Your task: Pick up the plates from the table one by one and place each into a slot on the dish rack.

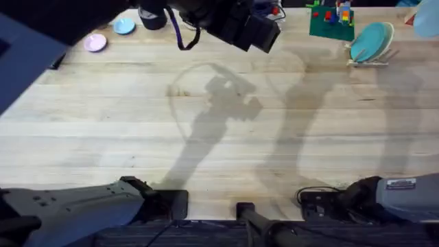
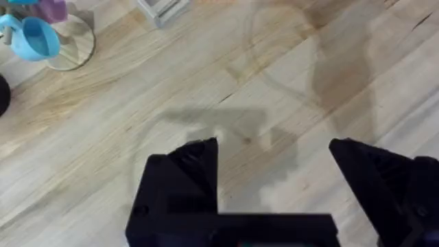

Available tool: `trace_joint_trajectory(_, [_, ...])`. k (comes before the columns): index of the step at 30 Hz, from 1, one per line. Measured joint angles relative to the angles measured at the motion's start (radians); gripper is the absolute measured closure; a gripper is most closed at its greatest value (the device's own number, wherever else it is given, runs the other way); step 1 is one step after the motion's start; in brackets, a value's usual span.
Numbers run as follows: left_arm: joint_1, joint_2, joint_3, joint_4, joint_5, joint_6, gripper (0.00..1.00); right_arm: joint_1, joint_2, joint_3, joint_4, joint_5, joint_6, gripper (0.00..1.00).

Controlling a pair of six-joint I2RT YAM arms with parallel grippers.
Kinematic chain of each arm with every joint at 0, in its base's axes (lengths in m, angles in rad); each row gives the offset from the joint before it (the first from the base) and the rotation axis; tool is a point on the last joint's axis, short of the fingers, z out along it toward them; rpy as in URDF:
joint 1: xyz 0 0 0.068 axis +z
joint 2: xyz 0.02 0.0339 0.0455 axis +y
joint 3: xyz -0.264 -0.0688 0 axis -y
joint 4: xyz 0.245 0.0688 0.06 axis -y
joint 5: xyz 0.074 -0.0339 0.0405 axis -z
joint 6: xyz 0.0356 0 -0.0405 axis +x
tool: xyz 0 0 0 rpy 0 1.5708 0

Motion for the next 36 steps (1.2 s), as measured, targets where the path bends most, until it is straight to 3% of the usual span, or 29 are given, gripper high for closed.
trace_joint_trajectory(9, [0.0,0.0,0.0,-0.014,0.0,0.0,0.007,0.0,0.026,0.0,0.05,0.006,0.0,0.972])
trace_joint_trajectory(36, [0.0,0.0,0.0,-0.014,0.0,0.0,0.008,0.0,0.275,0.0,0.104,0.011,0.0,0.972])
